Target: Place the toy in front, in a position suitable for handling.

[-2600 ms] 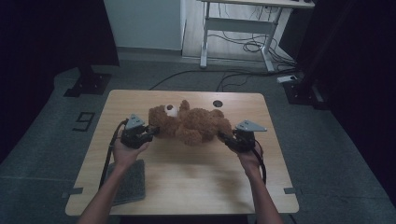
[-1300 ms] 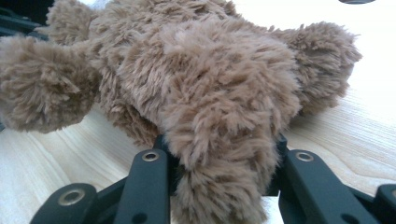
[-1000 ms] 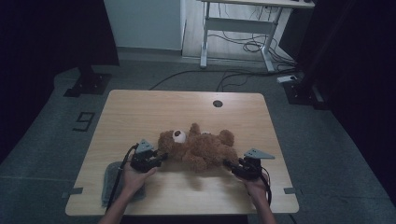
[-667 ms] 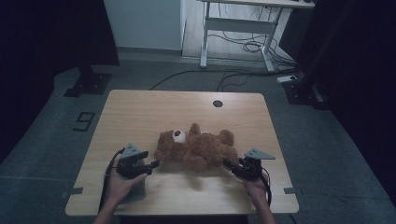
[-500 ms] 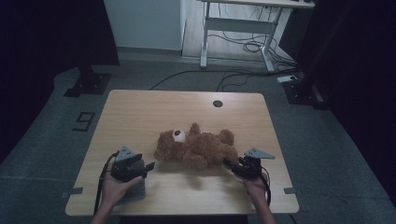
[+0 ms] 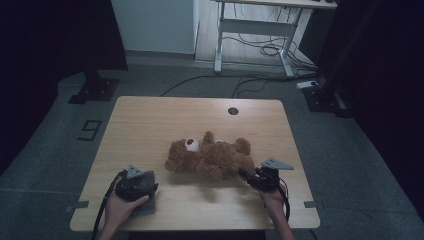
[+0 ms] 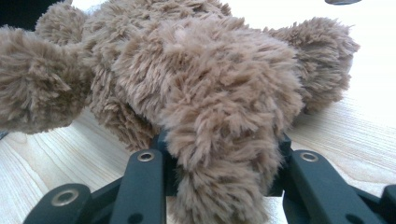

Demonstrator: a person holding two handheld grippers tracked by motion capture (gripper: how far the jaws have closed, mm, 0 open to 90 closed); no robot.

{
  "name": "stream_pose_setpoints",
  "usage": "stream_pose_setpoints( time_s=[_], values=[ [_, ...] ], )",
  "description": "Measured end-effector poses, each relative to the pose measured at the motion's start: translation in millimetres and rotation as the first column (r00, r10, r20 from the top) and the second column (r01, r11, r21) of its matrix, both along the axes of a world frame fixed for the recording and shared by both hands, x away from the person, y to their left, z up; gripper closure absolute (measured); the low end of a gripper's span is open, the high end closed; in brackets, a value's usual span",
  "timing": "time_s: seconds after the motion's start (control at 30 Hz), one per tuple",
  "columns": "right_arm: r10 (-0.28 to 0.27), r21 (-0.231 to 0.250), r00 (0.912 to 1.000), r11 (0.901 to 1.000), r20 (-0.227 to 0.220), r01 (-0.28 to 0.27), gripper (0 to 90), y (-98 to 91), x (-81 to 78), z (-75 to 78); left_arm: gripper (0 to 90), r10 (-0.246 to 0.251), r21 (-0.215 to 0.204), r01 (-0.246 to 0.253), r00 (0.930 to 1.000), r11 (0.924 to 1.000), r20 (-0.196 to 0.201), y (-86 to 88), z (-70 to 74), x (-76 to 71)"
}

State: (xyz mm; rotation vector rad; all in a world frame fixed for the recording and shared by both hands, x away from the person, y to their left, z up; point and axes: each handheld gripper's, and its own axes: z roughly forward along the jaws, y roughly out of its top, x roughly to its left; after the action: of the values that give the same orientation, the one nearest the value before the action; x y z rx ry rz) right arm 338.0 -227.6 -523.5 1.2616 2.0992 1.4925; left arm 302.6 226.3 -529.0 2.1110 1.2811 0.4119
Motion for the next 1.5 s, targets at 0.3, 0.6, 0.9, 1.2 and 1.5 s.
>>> stream_pose_setpoints(
  time_s=[0.3, 0.6, 0.9, 1.2, 1.5],
  values=[
    [0.002, -0.003, 1.0000, 1.0000, 0.000, -0.002, 61.7, -0.3, -0.8, -0.3, 29.8, -0.001, 0.077, -0.001, 0.9997, 0.9970, 0.024, -4.2, -8.4, -4.9],
    [0.002, -0.003, 1.0000, 1.0000, 0.000, -0.002, 61.7, -0.5, -0.9, -0.6, 55.6, 0.020, 0.081, -0.024, 0.9984, 0.9964, 0.053, 3.4, -7.4, -6.2],
    [0.002, 0.001, 1.0000, 1.0000, -0.005, -0.002, 61.5, -0.7, -0.7, -1.0, 76.0, -0.007, 0.016, 0.006, 0.9983, 0.9999, 0.057, 11.7, -2.4, -7.6],
    [0.000, 0.002, 1.0000, 1.0000, -0.004, 0.000, 61.4, -0.7, -1.1, -1.2, 77.2, -0.011, -0.142, 0.033, 0.9875, 0.9893, 0.157, 22.9, 22.7, -17.1],
    [0.001, 0.001, 1.0000, 1.0000, -0.006, -0.001, 61.4, -0.7, -1.2, -1.1, 77.2, -0.003, -0.190, 0.040, 0.9816, 0.9810, 0.191, 26.0, 34.7, -21.1]
  ],
)
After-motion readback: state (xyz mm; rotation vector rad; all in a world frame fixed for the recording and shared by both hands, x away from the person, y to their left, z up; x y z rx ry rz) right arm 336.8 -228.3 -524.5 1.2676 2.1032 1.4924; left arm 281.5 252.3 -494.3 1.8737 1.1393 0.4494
